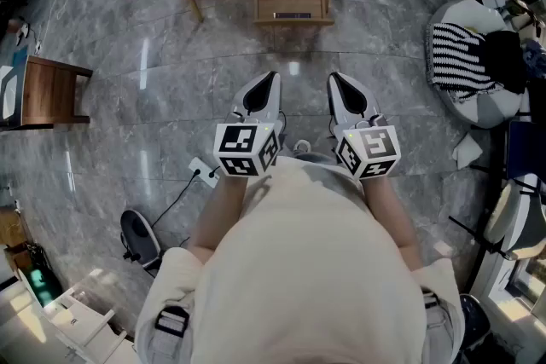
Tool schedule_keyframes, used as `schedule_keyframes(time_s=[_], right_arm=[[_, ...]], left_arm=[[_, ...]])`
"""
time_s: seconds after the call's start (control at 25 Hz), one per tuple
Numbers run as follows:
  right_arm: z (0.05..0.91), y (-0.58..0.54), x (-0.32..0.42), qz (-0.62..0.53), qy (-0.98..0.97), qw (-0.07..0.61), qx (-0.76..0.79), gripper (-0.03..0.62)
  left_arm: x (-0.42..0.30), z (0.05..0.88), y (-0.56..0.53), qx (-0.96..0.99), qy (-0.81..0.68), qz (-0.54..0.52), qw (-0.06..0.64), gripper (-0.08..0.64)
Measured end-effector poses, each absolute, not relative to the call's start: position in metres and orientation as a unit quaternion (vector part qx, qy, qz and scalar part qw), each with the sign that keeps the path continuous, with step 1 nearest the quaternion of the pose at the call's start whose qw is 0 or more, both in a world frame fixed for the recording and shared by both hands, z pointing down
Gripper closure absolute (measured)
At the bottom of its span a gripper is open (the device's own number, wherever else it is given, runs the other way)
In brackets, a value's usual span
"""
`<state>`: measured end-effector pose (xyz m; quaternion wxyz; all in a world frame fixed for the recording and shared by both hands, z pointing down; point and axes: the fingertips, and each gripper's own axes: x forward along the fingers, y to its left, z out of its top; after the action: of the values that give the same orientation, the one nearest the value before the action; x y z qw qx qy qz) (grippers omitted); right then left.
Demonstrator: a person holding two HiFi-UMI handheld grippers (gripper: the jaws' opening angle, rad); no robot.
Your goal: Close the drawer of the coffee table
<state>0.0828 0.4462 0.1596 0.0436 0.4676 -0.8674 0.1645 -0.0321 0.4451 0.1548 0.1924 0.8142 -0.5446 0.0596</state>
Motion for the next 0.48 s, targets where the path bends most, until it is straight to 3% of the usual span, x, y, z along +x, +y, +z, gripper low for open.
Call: schedule_keyframes(time_s=[0.48], right_arm=[[0.143, 0.446, 0.097, 0.149, -0.869, 0.037, 0.471, 0.595]], left_arm=[[-0.022, 0.16, 0.45, 0.81, -0.546, 0.056, 0.207, 0.56]])
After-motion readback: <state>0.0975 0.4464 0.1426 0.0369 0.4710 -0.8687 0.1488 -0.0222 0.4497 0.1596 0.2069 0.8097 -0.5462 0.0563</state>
